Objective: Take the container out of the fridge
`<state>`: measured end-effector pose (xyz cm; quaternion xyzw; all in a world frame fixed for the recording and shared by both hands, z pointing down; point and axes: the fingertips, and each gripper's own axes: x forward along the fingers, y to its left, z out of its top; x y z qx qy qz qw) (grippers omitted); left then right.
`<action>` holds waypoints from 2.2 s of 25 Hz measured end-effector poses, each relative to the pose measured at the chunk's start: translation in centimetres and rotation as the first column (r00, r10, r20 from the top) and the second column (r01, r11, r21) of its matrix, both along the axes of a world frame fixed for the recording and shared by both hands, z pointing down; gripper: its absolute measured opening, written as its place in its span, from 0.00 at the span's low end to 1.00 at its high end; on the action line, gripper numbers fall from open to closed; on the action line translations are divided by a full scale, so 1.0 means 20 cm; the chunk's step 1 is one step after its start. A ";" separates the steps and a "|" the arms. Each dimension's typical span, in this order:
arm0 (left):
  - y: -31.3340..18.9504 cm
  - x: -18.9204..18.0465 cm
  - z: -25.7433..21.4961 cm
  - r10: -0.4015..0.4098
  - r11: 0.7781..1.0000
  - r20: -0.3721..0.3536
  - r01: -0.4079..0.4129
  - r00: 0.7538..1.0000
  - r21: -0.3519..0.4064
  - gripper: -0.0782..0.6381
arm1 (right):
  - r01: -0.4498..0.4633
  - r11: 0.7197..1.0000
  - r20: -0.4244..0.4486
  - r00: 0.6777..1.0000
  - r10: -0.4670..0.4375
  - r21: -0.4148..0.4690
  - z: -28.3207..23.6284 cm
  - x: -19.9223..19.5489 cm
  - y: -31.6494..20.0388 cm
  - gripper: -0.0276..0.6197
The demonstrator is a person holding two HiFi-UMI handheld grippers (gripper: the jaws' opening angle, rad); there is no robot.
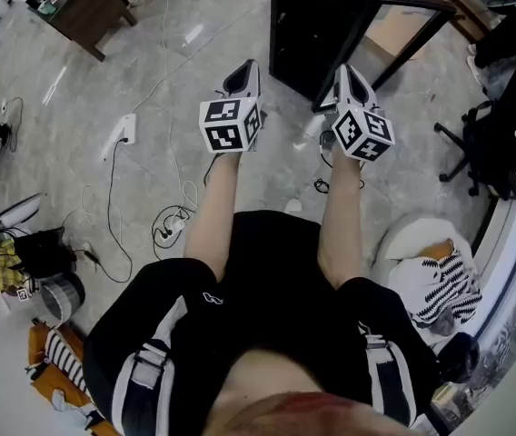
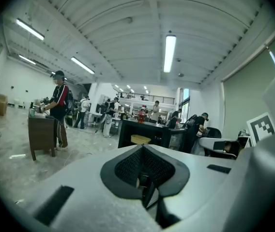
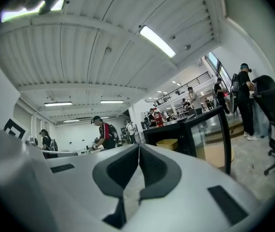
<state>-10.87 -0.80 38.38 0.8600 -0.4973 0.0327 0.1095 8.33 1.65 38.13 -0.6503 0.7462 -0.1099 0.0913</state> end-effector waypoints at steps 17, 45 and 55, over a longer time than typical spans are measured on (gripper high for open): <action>-0.28 0.06 0.09 0.089 0.996 -0.023 -0.089 0.996 0.009 0.12 | -0.070 0.996 -0.051 0.996 0.067 -0.063 0.17 0.05 -0.27 0.06; -1.76 0.44 0.09 0.103 0.993 0.058 -0.099 0.993 -0.067 0.12 | 0.116 0.986 -0.225 0.964 -0.141 -0.118 0.09 0.12 -1.85 0.06; -1.65 0.71 0.24 0.096 0.993 0.034 -0.093 0.995 -0.071 0.12 | 0.157 0.955 -0.473 0.840 -0.264 -0.253 0.31 0.23 -1.79 0.06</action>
